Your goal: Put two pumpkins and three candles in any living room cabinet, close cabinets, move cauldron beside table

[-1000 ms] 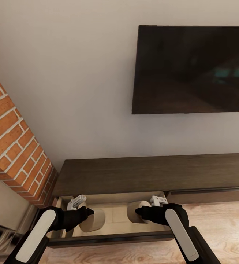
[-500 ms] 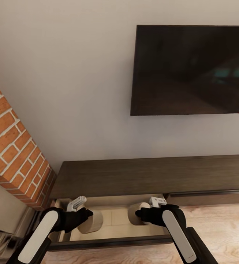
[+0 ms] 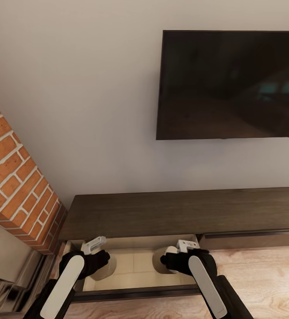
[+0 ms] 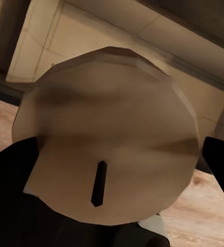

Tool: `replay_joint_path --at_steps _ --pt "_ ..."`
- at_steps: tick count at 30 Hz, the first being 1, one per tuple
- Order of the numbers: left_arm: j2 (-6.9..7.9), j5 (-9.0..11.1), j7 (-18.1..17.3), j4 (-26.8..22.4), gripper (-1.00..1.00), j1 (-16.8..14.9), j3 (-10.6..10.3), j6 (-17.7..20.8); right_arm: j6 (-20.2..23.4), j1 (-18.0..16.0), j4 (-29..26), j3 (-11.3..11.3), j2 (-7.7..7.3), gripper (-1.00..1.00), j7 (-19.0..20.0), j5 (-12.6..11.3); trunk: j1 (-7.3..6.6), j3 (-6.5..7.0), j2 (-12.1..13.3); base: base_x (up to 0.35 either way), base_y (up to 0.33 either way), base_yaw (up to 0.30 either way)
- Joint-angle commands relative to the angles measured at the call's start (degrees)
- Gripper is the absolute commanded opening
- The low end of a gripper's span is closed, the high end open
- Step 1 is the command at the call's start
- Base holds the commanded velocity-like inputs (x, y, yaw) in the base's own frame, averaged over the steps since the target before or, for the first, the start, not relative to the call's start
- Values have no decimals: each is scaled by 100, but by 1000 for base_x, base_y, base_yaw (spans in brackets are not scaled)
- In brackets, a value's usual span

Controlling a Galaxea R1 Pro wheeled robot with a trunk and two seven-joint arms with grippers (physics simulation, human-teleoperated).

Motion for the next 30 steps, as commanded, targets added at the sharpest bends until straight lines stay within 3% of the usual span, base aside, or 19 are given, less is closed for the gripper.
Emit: replay_joint_path --at_steps 1,5,9,14,23,26,29,30 --pt "-26 8 87 -7 -100 -5 -23 -51 -80 -4 56 47 37 -100 -59 80 1 -7 -6 0 0 0" --pt "-50 -45 112 -7 -100 -5 -77 -108 -201 -4 178 216 237 -100 -60 620 1 -7 -6 0 0 0" --pt "-53 -94 116 -7 -100 -5 -92 -245 -356 -4 363 257 458 -100 -57 945 1 -7 -6 0 0 0" --pt "-55 -220 116 -7 -100 -5 -97 -300 -449 -4 433 264 500 -100 -56 1019 1 -7 -6 0 0 0" --pt "-66 -240 132 -7 -100 -5 -133 -296 -472 -4 440 258 504 -100 -51 1026 1 -7 -6 0 0 0" --pt "-225 -283 131 -7 -100 -5 -297 -302 -475 -4 434 258 498 -100 -51 1026 1 -7 -6 0 0 0" --pt "-349 -581 181 -7 -100 -5 -538 -340 -543 -4 432 273 487 -100 -51 1026 1 -7 -6 0 0 0" --pt "-419 -799 239 -7 -100 -5 -617 -454 -631 -4 432 282 478 -100 -49 1026 1 -7 -6 0 0 0"
